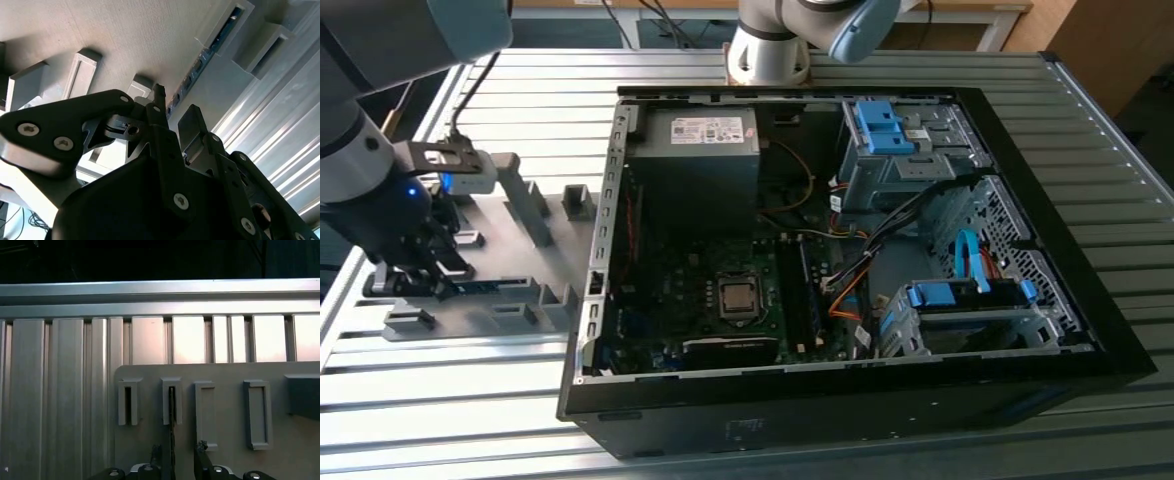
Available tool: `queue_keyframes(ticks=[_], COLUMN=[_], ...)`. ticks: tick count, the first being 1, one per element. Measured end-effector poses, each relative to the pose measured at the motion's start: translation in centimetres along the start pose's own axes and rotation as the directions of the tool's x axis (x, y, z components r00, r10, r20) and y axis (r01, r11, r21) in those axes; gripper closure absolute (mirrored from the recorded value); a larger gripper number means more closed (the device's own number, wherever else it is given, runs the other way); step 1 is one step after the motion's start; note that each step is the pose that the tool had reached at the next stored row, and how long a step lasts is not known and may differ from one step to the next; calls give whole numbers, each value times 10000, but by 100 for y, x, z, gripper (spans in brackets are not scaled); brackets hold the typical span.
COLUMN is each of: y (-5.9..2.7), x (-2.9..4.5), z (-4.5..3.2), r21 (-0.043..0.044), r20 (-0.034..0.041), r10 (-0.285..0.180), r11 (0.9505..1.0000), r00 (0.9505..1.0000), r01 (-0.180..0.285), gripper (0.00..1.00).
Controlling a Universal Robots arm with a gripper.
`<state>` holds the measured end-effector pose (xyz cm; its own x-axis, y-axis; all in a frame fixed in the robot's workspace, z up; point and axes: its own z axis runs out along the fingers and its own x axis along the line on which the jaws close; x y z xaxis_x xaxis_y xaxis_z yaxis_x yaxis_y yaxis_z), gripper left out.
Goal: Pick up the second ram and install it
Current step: 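Pick up the second ram and move it above second insertion slot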
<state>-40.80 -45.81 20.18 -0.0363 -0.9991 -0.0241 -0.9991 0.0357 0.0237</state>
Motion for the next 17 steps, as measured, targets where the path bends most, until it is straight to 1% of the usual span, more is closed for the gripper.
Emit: queue_keyframes(ticks=[11,12,14,15,17], y=[-3,-3,-3,-3,-4], x=[1,1,1,2,1], z=[50,52,58,61,67], r21=[-4,-3,-2,-3,-2], r20=[-16,-15,-15,-15,-15], r10=[-68,-67,-70,-71,-77], r11=[10000,10000,10000,10000,10000], r00=[10000,10000,10000,10000,10000], r01=[68,67,70,71,77], gripper=[62,63,63,70,70])
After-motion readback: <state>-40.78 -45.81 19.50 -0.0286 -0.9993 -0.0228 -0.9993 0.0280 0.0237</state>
